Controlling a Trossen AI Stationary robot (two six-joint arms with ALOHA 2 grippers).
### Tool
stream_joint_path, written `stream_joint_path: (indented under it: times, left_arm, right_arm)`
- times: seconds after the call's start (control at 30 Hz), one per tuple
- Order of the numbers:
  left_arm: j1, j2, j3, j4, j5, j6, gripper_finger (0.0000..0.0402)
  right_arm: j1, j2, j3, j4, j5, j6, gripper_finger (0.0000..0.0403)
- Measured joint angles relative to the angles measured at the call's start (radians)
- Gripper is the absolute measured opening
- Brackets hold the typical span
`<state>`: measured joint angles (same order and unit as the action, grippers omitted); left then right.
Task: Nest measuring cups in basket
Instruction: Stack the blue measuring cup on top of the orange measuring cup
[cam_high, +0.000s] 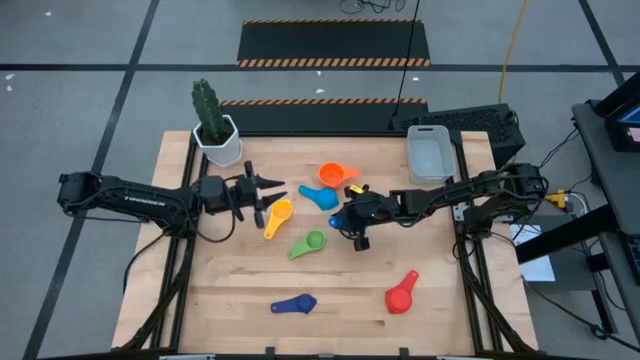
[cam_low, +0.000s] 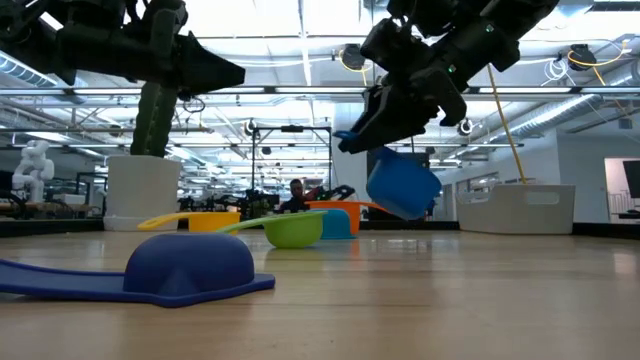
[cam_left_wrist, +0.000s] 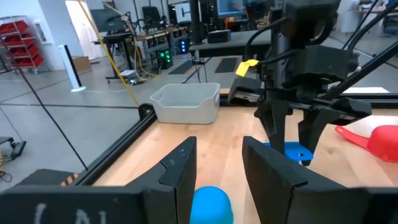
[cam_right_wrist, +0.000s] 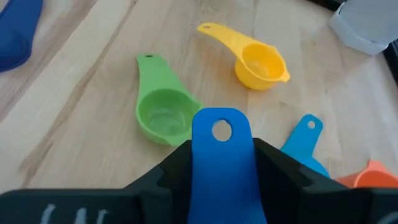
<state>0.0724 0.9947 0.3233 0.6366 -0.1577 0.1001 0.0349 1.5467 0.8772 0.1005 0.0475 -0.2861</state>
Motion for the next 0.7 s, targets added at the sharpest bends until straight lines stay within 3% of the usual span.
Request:
stream_joint_path:
  times: [0.4,0.7]
  left_arm:
    - [-0.051,0.036,0.025,0.012,0.028,-0.016,0.0134]
    - [-0.061,0.316,0.152,0.009,0.028,0.017,0.0134]
  right_arm:
    - [0.013,0.0,0.0,0.002,0.0,-0.014,0.0128]
    - [0.043,-0.002,0.0,0.007,0.002,-0.014,0.0128]
